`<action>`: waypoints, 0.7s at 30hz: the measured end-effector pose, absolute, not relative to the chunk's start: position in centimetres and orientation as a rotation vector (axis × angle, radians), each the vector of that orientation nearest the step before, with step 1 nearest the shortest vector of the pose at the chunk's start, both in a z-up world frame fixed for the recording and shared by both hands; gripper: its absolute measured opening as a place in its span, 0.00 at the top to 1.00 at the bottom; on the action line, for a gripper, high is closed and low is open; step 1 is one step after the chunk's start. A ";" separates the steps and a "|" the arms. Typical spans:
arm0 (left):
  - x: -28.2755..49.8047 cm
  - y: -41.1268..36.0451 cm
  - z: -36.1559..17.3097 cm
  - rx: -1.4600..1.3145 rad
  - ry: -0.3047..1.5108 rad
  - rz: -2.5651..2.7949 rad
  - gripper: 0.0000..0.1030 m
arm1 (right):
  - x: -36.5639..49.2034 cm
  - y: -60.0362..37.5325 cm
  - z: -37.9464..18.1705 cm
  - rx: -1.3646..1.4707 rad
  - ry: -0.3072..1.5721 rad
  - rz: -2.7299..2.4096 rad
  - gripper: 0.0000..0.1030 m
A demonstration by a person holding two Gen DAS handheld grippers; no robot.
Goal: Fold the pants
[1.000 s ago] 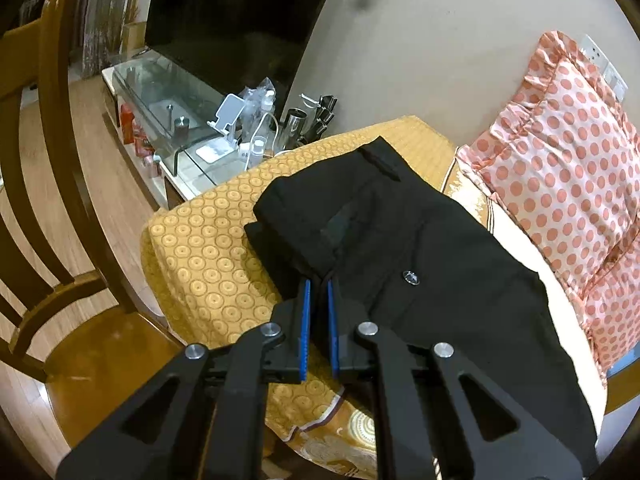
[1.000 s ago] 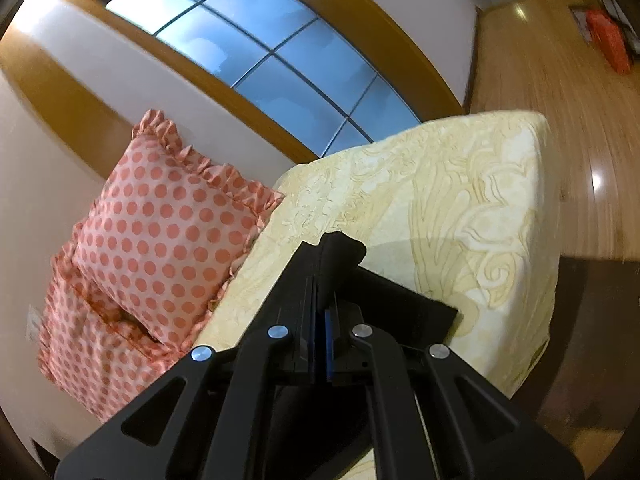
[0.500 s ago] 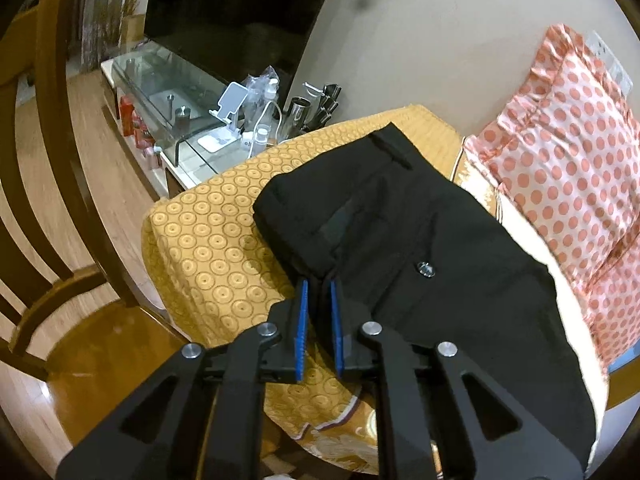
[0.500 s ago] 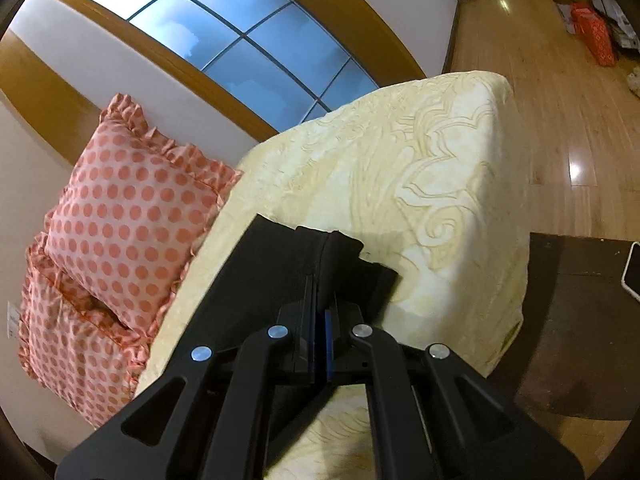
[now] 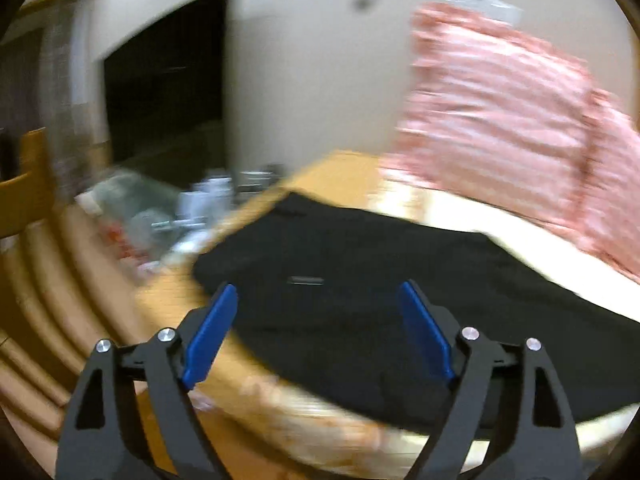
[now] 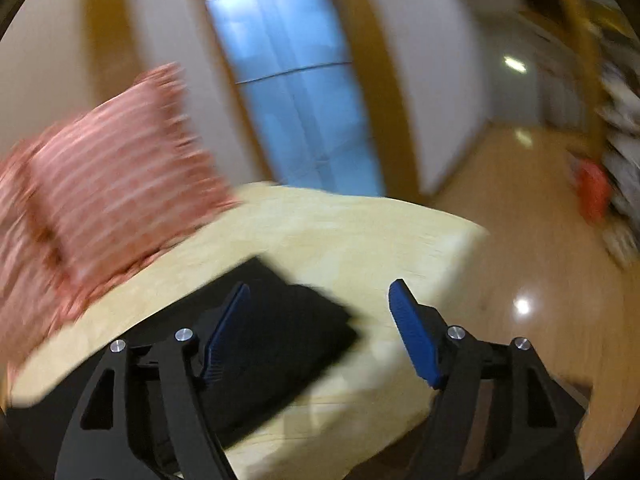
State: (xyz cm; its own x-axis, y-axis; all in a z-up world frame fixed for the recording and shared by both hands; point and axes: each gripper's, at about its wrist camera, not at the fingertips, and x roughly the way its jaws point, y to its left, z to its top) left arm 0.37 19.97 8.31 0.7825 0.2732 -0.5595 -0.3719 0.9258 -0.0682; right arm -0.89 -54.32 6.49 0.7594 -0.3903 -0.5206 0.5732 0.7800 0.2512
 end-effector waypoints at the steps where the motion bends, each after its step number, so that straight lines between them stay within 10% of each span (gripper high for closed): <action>1: 1.1 18.5 8.0 -0.173 0.577 0.294 0.17 | 0.1 -53.5 6.4 0.380 0.490 -0.501 0.29; 8: 6.0 8.6 2.7 -0.013 0.716 0.054 0.15 | 4.3 -51.4 1.8 0.263 0.732 -0.408 0.30; 21: 5.1 6.8 -0.6 0.014 0.678 0.020 0.02 | -0.6 -57.5 2.2 0.476 0.631 -0.540 0.24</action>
